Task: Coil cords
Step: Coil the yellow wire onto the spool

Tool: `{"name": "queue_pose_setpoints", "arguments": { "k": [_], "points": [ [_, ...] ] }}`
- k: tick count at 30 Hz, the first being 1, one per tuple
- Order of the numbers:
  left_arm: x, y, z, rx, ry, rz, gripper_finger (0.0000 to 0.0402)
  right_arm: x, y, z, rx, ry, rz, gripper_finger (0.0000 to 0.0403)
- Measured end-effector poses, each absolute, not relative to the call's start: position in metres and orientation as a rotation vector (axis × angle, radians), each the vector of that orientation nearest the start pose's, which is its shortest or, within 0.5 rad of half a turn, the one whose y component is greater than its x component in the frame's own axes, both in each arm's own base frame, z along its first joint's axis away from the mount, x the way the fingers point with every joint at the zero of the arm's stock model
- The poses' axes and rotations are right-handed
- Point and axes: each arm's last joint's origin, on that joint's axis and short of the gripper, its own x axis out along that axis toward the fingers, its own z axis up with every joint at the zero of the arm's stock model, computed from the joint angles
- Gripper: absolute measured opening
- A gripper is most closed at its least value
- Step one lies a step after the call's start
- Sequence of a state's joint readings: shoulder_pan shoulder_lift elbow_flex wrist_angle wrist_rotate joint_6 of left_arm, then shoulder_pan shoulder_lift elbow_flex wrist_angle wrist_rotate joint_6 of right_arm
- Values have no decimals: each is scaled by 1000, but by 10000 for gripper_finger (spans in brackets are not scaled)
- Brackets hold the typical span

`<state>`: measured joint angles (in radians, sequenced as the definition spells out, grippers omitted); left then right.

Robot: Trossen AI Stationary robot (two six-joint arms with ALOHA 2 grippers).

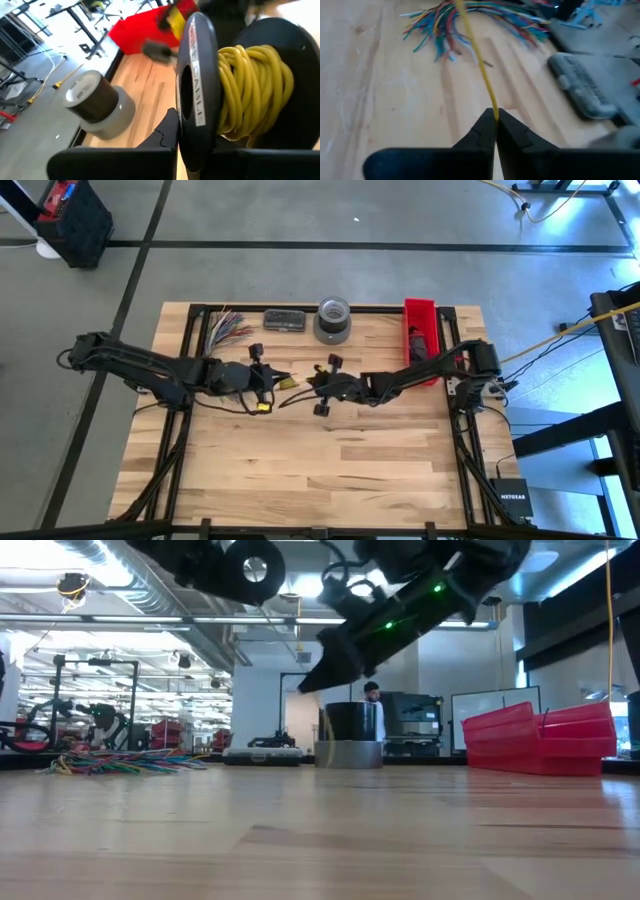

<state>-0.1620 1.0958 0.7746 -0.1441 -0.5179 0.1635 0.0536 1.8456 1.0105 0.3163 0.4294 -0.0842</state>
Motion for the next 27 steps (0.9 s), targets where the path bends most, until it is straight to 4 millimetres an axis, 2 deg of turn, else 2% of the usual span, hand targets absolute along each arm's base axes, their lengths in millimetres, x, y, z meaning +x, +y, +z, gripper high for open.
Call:
{"name": "queue_pose_setpoints", "arguments": {
  "k": [7, 15, 21, 27],
  "points": [
    [230, -20, 269, 347, 556, 321, 0, 360, 10, 190, -185, 482, -357, 8],
    [244, -11, 248, 418, 677, 338, 0, 345, 23, 224, -104, 375, -312, 6],
    [262, -1, 234, 425, 681, 372, 0, 346, 27, 229, 5, 329, -180, 12],
    [281, 4, 223, 446, 643, 389, 0, 349, 28, 235, 34, 259, -170, 13]
  ]
}}
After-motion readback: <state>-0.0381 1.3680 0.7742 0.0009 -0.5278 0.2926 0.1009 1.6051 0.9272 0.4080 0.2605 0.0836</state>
